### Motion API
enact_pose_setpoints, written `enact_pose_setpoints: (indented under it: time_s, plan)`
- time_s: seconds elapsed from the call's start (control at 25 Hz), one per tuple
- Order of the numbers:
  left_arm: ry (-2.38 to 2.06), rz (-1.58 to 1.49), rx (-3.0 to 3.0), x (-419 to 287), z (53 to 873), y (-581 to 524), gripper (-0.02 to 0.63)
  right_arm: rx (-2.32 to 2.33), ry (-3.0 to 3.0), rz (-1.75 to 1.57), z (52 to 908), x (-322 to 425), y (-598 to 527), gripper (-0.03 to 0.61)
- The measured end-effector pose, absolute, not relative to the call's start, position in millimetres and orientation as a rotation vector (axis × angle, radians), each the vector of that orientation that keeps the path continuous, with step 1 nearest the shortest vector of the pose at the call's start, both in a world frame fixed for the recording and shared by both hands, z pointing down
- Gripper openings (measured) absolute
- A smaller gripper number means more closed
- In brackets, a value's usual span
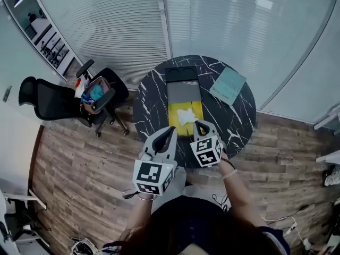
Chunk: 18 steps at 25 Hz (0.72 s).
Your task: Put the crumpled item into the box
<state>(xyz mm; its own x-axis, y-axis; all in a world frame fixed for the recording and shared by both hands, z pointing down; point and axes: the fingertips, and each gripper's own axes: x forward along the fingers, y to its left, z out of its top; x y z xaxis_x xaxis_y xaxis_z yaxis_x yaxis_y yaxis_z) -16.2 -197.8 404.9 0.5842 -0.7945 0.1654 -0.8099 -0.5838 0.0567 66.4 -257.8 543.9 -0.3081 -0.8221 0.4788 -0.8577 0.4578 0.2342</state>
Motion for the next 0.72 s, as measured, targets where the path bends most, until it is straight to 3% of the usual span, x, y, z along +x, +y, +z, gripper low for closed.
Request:
enact_pose_setpoints:
  time_s: [0.72]
  plan:
    - [-1.394,0.162,2.708,-14.9,391.7,-168.2,0.029,1.533,-2.270,0.001,471.8,69.2,-201.2,0.024]
